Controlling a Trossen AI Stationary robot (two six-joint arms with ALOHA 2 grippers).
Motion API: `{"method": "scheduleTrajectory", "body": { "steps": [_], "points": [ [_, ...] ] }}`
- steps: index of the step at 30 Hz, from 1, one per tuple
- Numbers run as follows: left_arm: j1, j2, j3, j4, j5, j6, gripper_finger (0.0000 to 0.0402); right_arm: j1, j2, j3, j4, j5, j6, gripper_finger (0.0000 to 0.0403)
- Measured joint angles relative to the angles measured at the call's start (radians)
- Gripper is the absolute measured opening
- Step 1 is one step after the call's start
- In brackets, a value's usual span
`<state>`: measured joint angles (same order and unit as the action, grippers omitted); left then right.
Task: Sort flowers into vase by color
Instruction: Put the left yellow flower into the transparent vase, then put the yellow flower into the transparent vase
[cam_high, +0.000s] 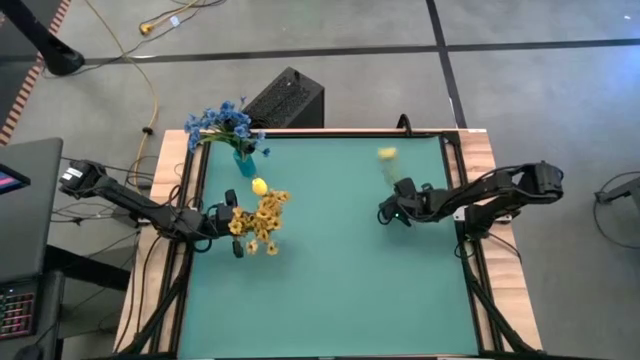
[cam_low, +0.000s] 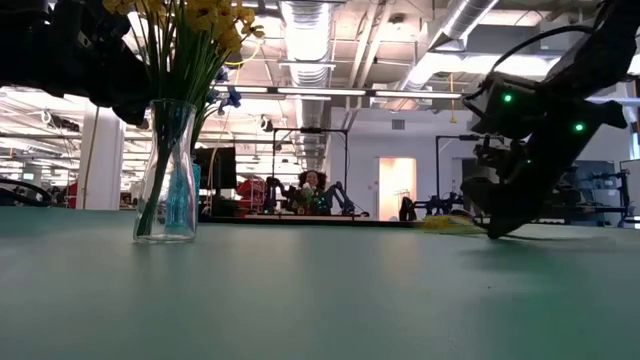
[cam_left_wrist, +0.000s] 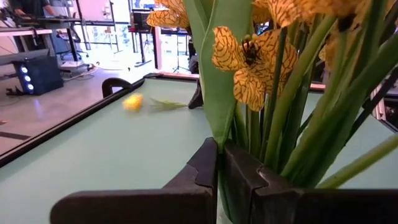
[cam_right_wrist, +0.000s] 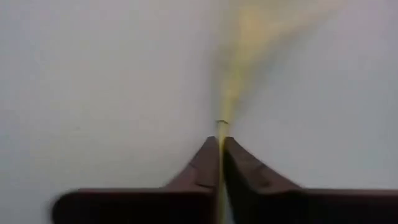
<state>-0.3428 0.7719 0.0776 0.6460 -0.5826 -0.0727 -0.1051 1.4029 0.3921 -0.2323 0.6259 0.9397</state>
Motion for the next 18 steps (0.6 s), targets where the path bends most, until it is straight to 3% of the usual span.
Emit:
{"method": "scheduleTrajectory", "body": {
  "steps": [1,5,11,14,18],
  "points": [
    [0.000,0.000,0.000,0.000,0.000,0.001,0.0003,0.014,-0.009,0.006,-0.005,0.010,-0.010,0.0026],
    [0.000,0.000,0.000,-0.001,-0.001,0.013,0.0027,0.072,-0.049,0.039,-0.036,0.068,-0.021,0.0022],
    [0.000,-0.013,0.000,-0.001,-0.004,0.053,0.0102,0.161,-0.133,0.092,0.014,0.168,-0.108,0.0021],
    [0.000,-0.029,0.000,-0.002,-0.016,0.053,0.0140,0.248,-0.174,0.101,0.222,0.245,-0.222,0.0021],
    [0.000,-0.064,0.000,-0.002,-0.017,0.052,0.0175,0.382,-0.181,0.101,0.667,0.323,-0.508,0.0021]
  ]
}}
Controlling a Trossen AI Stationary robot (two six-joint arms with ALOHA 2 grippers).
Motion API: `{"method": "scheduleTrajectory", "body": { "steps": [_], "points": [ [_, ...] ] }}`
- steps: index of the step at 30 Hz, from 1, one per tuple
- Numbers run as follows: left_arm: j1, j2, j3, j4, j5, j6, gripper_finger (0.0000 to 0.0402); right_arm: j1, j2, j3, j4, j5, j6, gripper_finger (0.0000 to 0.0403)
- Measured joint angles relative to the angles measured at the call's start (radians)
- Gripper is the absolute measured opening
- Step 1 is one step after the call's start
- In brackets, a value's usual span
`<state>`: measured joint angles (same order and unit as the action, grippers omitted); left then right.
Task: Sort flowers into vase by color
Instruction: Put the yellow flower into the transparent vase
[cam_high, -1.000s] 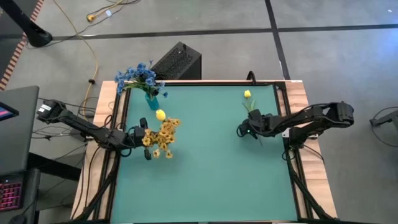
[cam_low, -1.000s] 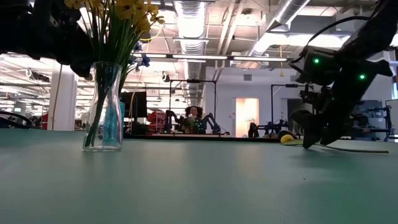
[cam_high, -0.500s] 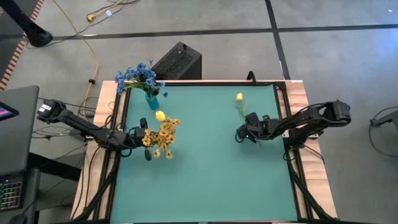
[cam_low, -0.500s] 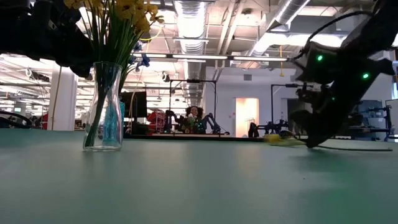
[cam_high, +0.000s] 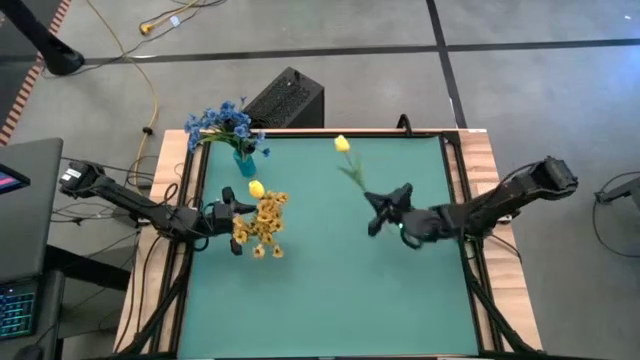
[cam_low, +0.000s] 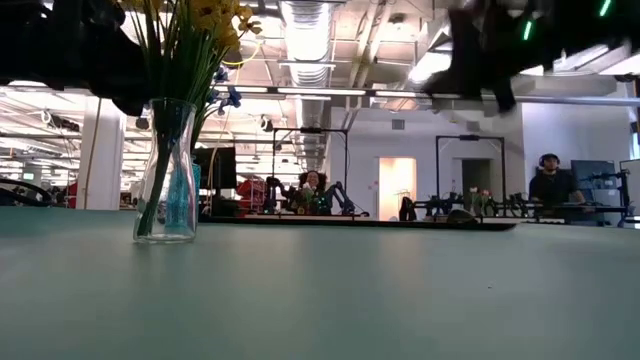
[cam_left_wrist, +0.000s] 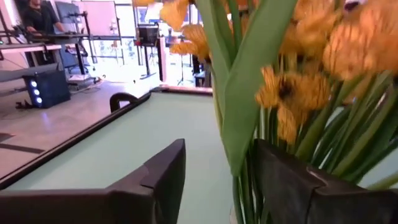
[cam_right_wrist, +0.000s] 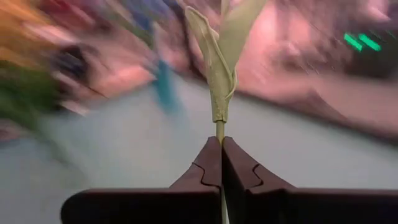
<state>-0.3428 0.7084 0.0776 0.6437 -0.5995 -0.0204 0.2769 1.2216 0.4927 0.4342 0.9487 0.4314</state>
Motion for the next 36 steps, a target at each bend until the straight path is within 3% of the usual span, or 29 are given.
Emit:
{"method": "scheduleTrajectory", "body": {
  "steps": [5,11,14,17,21,24,27,32,36],
  "points": [
    [0.000,-0.065,0.000,-0.006,-0.005,0.031,0.0189,0.125,0.110,0.001,0.575,-0.061,-0.377,0.0021],
    [0.000,-0.168,0.000,-0.005,0.004,0.059,0.0190,0.167,0.365,0.006,1.129,-0.438,-0.614,0.0021],
    [0.000,-0.220,0.000,-0.006,0.021,0.059,0.0190,0.158,0.456,0.086,1.055,-0.571,-0.678,0.0021],
    [0.000,-0.262,0.000,-0.015,0.027,0.059,0.0190,0.138,0.584,0.215,1.108,-0.705,-0.759,0.0021],
    [0.000,-0.290,0.001,-0.032,0.022,0.048,0.0190,0.105,0.749,0.422,1.118,-0.954,-1.008,0.0021],
    [0.000,-0.291,0.001,-0.034,0.026,0.036,0.0190,0.068,0.854,0.576,1.128,-1.006,-1.116,0.0021],
    [0.000,-0.290,0.001,-0.049,0.026,0.021,0.0190,0.012,0.954,0.693,1.125,-1.071,-1.114,0.0021],
    [0.000,-0.290,0.001,-0.085,0.015,0.017,0.0190,-0.079,1.054,0.855,1.133,-1.214,-0.953,0.0021],
    [0.000,-0.290,0.001,-0.097,0.011,0.016,0.0190,-0.121,1.112,0.938,1.132,-1.248,-0.912,0.0021]
  ]
}}
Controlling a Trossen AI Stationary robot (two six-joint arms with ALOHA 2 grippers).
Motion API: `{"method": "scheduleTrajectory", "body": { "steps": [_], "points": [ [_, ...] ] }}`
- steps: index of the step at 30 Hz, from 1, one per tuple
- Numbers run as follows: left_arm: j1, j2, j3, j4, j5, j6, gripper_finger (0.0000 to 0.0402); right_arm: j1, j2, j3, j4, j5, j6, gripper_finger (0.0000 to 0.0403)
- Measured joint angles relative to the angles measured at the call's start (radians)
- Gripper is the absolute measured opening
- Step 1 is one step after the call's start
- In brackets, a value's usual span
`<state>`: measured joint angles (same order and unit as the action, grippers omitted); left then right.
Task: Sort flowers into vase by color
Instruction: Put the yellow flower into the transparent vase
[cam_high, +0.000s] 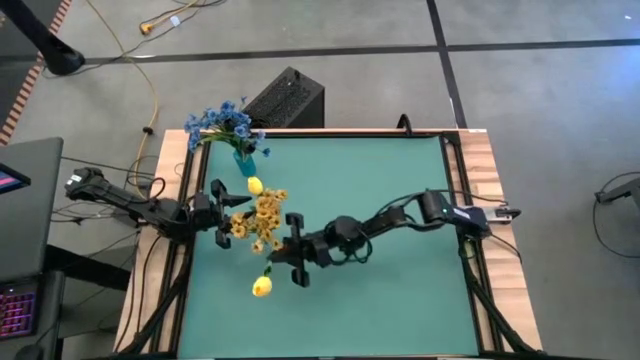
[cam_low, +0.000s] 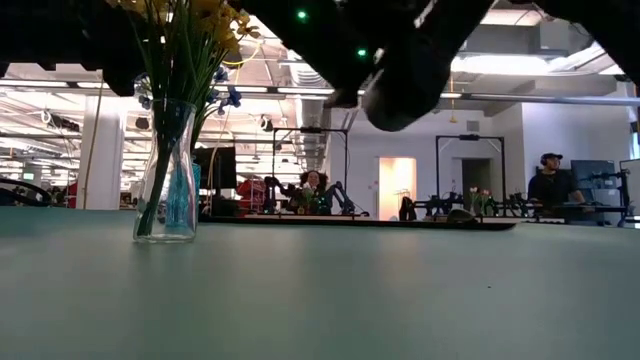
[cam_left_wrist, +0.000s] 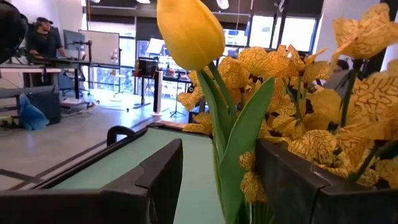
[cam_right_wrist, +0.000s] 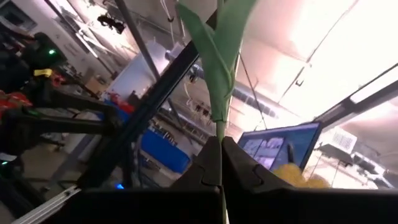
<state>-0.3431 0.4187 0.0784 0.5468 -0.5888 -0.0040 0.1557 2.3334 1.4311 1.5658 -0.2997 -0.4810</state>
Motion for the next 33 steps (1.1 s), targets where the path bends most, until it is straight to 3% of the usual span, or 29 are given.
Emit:
{"method": "scheduleTrajectory", "body": {
  "steps": [33],
  "points": [
    [0.000,0.000,0.000,-0.017,-0.018,-0.018,0.0190,-0.103,0.042,0.125,-0.053,-0.099,0.019,0.0021]
  ]
}}
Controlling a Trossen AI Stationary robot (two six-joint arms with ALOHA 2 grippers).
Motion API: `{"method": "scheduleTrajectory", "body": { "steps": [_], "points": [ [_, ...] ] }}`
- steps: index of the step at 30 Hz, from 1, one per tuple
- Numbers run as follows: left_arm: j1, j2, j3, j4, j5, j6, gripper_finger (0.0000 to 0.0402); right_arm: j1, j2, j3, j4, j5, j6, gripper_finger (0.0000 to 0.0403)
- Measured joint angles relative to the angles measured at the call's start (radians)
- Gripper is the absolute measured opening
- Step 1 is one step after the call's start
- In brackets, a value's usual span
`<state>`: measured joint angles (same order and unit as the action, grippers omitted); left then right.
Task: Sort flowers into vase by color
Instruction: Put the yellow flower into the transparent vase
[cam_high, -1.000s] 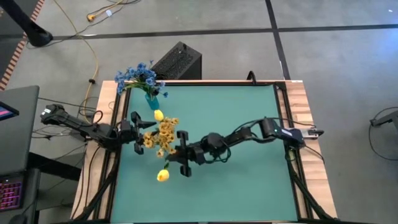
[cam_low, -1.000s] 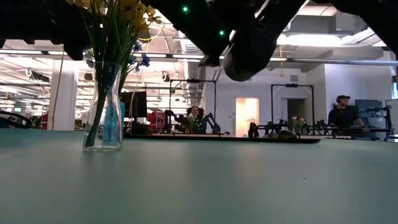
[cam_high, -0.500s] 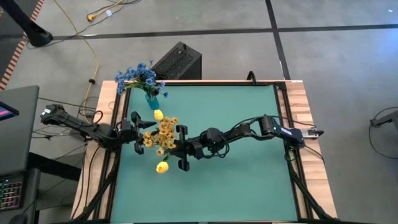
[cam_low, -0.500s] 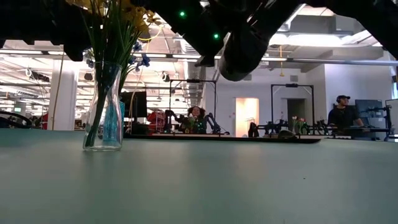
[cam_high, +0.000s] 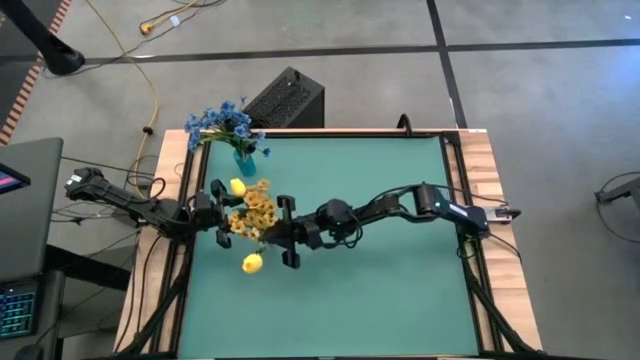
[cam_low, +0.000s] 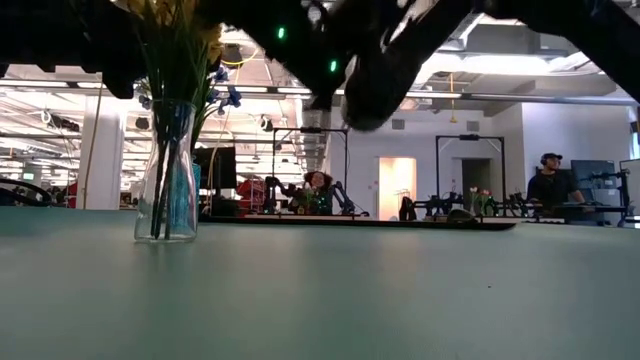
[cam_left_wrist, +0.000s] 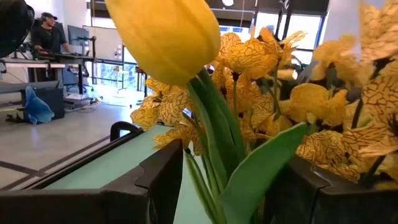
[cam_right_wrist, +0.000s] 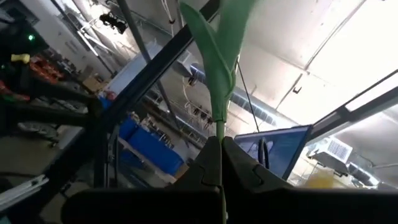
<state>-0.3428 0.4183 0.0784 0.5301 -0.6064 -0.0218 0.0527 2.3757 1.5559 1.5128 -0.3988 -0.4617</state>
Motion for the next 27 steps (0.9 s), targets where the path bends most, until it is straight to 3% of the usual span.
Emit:
{"method": "scheduleTrajectory", "body": {
  "steps": [8,16,27],
  "points": [
    [0.000,0.000,0.000,-0.008,0.023,0.001,0.0190,0.009,0.086,0.076,0.057,0.002,0.021,0.0021],
    [0.000,0.000,0.000,-0.019,0.033,0.017,0.0190,0.035,0.088,0.107,0.056,0.002,-0.007,0.0021],
    [0.000,0.000,-0.001,-0.026,0.052,0.017,0.0189,0.017,0.101,0.103,0.055,0.054,0.080,0.0021]
  ]
}}
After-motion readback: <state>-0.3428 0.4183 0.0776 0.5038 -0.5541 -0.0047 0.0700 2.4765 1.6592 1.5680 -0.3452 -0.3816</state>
